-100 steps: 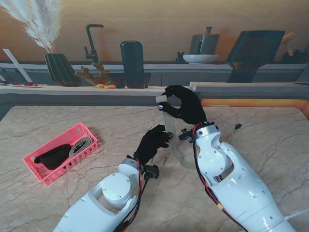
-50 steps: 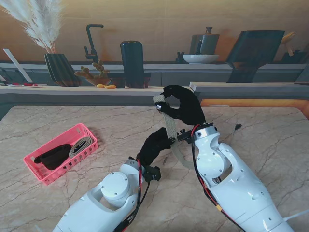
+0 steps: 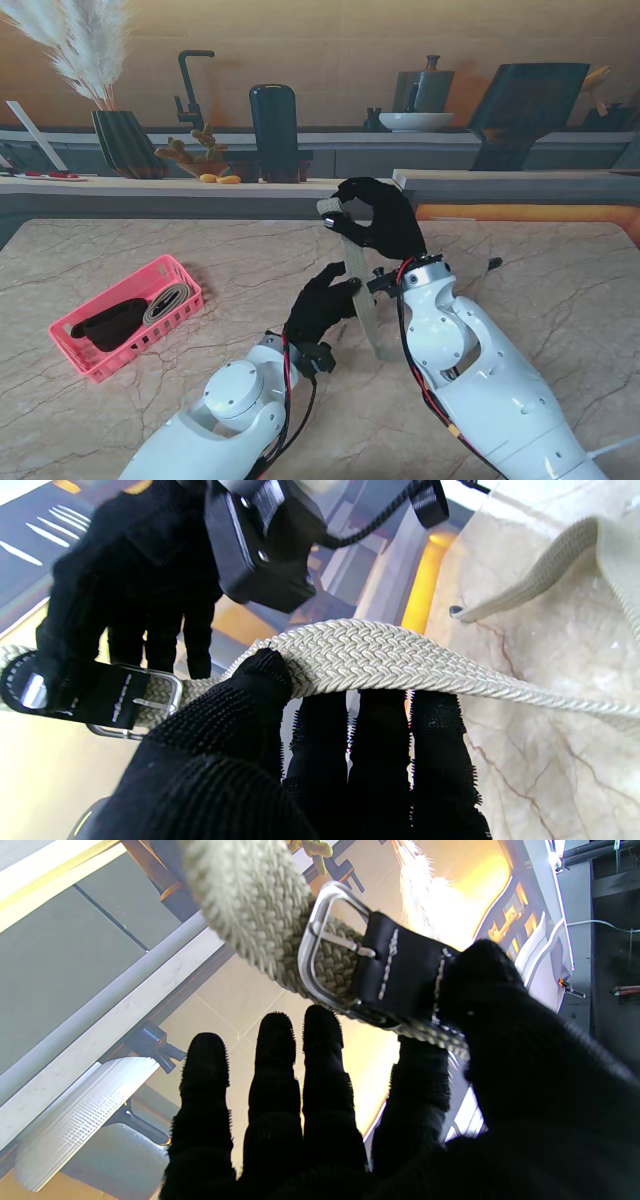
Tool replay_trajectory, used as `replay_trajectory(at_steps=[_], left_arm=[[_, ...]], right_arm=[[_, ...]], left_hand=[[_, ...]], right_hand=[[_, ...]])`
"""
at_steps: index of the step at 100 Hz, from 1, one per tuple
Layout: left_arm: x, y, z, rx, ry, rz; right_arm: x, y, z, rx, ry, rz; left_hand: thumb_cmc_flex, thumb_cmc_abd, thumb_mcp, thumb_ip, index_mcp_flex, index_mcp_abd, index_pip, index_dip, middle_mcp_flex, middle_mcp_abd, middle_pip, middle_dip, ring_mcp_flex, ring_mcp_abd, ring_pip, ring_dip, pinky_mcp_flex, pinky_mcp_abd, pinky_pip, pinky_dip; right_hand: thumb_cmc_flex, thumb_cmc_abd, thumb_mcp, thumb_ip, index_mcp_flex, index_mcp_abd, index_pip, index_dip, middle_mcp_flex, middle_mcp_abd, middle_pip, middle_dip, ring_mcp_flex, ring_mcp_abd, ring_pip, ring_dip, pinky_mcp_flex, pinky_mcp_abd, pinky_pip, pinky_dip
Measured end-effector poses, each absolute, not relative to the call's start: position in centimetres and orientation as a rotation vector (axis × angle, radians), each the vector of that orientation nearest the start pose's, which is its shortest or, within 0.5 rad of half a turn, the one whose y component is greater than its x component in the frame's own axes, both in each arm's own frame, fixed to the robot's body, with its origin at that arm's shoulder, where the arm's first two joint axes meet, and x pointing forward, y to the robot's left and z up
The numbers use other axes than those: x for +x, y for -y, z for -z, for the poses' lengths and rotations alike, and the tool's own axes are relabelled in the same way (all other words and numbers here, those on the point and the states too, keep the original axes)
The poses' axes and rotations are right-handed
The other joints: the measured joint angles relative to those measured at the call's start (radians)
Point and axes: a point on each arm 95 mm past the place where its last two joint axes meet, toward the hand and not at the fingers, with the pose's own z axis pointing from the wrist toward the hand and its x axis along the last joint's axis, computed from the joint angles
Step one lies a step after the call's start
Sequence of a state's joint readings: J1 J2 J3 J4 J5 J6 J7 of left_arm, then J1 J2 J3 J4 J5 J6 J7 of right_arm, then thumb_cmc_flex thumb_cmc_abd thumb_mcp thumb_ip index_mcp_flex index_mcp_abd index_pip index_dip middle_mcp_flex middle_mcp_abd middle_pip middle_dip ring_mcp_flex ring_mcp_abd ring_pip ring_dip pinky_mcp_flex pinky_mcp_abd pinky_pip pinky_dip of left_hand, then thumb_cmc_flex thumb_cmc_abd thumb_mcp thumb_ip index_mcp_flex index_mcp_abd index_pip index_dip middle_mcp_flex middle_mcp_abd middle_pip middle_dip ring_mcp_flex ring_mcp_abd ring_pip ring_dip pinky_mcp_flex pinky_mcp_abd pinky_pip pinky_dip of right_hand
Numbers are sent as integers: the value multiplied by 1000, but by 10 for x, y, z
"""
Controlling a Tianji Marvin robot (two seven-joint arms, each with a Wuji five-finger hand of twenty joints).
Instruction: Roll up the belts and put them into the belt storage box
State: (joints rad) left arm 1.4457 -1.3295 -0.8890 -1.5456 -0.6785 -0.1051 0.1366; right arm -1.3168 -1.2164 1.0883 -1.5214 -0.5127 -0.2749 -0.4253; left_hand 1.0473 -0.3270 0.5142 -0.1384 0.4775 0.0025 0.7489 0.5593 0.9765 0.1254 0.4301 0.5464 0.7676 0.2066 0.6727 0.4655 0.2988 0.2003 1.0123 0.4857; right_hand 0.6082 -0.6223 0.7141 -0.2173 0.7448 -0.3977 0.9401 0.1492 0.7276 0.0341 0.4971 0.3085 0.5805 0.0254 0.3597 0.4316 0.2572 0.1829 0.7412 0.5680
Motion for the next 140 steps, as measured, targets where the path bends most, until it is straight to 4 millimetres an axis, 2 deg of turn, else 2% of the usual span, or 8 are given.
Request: replay_trajectory(at_steps=[19, 44, 65, 87, 114, 123, 131, 140], left_arm=[[378, 167, 323, 1881, 72, -1613], [375, 159, 324, 1846, -70, -1515], [374, 157, 324, 1850, -81, -1520], [372, 157, 321, 1871, -100, -1532], [374, 157, 322, 1897, -156, -1482], [374, 158, 324, 1902, -162, -1474], [374, 158, 326, 1903, -168, -1466], [374, 157, 329, 1903, -166, -1476]], right_arm=[[450, -61, 228, -1507, 1068, 3049], [452, -56, 235, -1541, 1076, 3042], [450, -54, 243, -1540, 1106, 3033], [448, -53, 255, -1535, 1166, 2997], [445, -54, 272, -1523, 1276, 2935], [444, -54, 276, -1506, 1318, 2921], [443, -53, 279, -1504, 1338, 2903], [440, -52, 283, -1507, 1361, 2875]], left_hand=[[0, -3, 14, 0, 107, 12, -50, -41, 0, 1, 35, 169, 0, 21, 38, 92, -8, 26, 10, 10], [-38, -15, 74, -13, 124, -16, 7, 40, -1, 4, 20, 316, 0, 38, 6, 113, -23, 39, -2, 10], [-164, -107, 163, -12, 68, -16, 143, 219, -43, 4, -13, -28, -15, 42, -55, 24, -11, 33, -7, 10], [-149, -107, 158, -12, -4, -14, 208, 290, 40, -10, 9, -40, 64, 3, 13, 2, 63, 9, 57, 13], [-128, -104, 189, -12, 47, 59, 39, -39, 48, -23, 0, -27, 53, -5, 12, -8, 28, 8, 49, 13], [-249, -104, 183, -11, 62, 84, -7, -48, -25, -21, -1, -84, 7, -1, -38, -9, -23, 13, 1, 11], [-375, -92, 89, 32, 65, 101, -47, -47, -103, -20, -1, -143, -47, 2, -94, -9, -71, 25, -55, -3], [-488, -97, -4, 32, 29, 120, -82, -39, -168, -18, -27, -168, -116, 2, -177, -32, -116, 34, -121, -27]], right_hand=[[0, 0, -1, 0, 0, 0, 0, 0, 17, 0, 0, 1, 9, -3, 16, 2, 9, 0, 1, 0], [0, 0, -11, 0, 0, 0, 4, 0, 28, 0, 0, 1, 9, -4, 16, 6, 11, 0, 5, 0], [0, 0, -12, 0, 0, 0, 9, 0, 51, -1, 3, 3, 21, -6, 20, 11, 13, 0, 5, 0], [0, 0, -12, 0, 0, -7, 9, 0, 83, -2, 5, 12, 42, -8, 20, 11, 23, 0, 6, 0], [1, 1, -11, 0, 0, -12, 9, 0, 105, -9, 15, 14, 58, -8, 20, 12, 25, 0, 6, 0], [1, 9, -2, 0, -9, -12, 9, 0, 120, -9, 15, 15, 67, -8, 20, 12, 35, 0, 6, 0], [2, 9, 1, 0, -13, -12, 9, 0, 129, -10, 15, 23, 67, -8, 20, 14, 36, 0, 6, 0], [4, 9, 5, 0, -17, -13, 8, -1, 129, -10, 15, 23, 74, -8, 20, 14, 38, 0, 6, 0]])
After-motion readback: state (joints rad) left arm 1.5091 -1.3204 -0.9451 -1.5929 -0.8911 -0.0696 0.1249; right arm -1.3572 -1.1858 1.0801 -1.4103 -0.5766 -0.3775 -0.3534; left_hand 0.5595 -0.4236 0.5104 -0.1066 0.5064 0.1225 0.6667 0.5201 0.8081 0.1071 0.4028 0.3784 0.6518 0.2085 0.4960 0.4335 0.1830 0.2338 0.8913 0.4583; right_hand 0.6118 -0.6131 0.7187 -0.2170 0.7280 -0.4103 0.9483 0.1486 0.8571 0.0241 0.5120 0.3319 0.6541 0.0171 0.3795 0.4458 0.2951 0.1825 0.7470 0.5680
